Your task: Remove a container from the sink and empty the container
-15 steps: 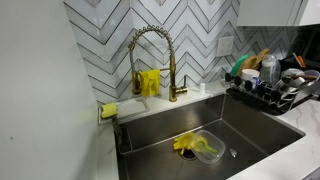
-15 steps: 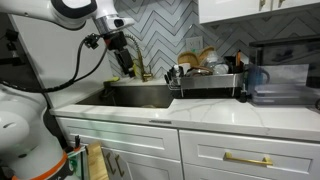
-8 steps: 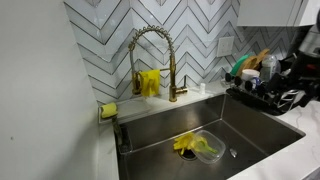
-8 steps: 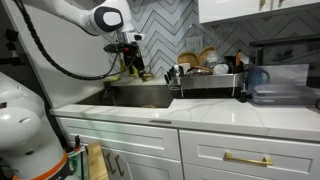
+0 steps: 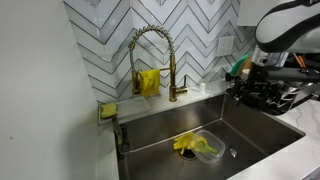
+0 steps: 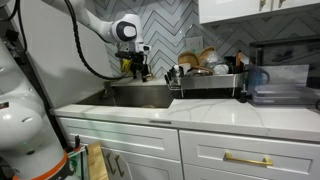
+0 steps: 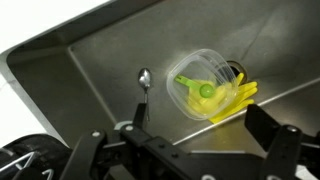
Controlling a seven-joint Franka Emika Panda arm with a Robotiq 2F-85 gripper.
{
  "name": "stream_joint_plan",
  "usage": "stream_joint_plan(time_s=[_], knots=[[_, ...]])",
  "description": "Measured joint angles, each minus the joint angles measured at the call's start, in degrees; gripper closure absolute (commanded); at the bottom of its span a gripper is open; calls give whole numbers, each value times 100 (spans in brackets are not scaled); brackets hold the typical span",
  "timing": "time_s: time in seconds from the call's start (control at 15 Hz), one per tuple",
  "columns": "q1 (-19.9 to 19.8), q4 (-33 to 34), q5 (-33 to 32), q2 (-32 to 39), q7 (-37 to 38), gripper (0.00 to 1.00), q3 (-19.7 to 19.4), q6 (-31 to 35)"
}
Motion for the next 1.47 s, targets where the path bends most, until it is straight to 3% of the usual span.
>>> stream_joint_plan(time_s=[0.67, 0.87, 1.2, 1.47], knots=[[40, 1, -148, 47, -206, 0, 26, 105], [160, -11, -633, 546, -490, 0, 150, 921], [388, -47, -1474, 1559, -530, 0, 225, 3047], [411, -24, -1619, 1926, -544, 0, 218, 3502]])
